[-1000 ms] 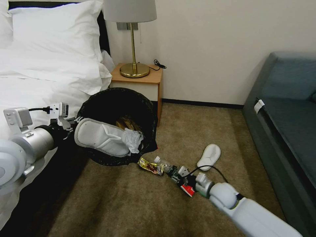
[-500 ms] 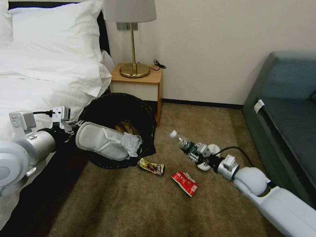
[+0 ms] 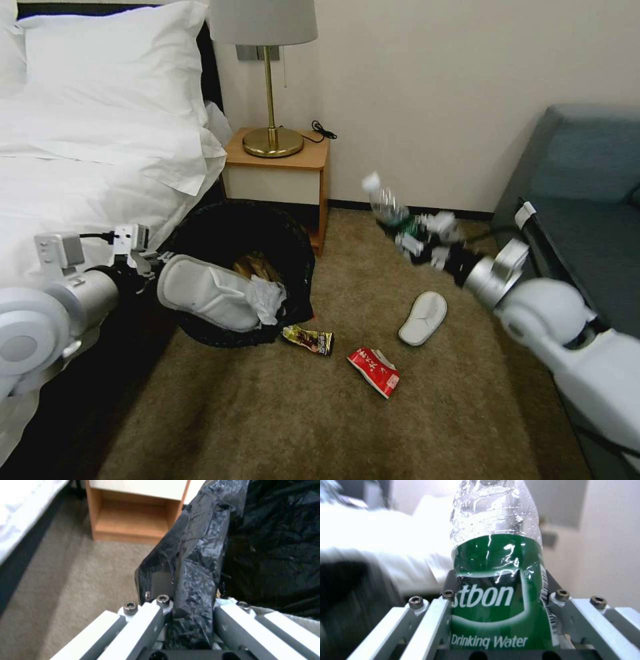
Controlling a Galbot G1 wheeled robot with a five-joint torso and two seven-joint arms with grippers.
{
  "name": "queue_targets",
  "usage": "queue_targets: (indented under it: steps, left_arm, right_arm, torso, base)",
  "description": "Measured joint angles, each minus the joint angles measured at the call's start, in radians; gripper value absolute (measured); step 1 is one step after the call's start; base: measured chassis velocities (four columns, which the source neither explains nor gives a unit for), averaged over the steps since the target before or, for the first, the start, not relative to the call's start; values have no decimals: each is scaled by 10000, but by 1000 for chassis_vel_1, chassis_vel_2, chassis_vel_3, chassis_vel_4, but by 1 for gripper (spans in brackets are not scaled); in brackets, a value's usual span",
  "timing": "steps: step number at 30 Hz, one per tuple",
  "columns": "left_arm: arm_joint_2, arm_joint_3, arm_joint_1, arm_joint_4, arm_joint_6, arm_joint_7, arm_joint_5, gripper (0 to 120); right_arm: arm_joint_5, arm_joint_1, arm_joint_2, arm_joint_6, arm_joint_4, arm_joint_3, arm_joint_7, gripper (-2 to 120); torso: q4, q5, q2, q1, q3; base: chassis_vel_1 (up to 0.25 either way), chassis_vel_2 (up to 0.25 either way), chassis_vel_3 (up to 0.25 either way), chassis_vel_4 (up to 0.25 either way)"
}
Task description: Pick up the trash bin, then pick up the garbage on the floor and place it into the trash bin.
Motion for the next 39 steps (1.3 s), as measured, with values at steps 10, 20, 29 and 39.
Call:
queue_targets:
  steps: [10,20,29,39]
  left_arm:
    - [-20,1402,-541,38,-1,-691,-968,1]
    - [11,1957,-691,-59,-1,-1478,-1485,1]
    - [-152,2267,-1069,-382,-5,-4316,-3894,1]
    - [-146,2038,-1001,-547,-5,-4782,-4480,1]
  right_arm:
    - [1312,1111,1056,-635,634,-921,246,31]
    - [1334,323,1123,-768,1499,-1454,359,31]
    - [1229,-158,1129,-831,2121,-2763,441,31]
    - [824,-190,1310,-828,2110,-3612,570,31]
  torso:
    - [-3,4,0,1,1]
    - [-3,3,0,0,-1]
    - [-4,4,0,0,0]
    - [-2,2,0,0,0]
  base:
    - [0,0,0,0]
    - [0,0,0,0]
    - [0,0,0,0]
    - [0,0,0,0]
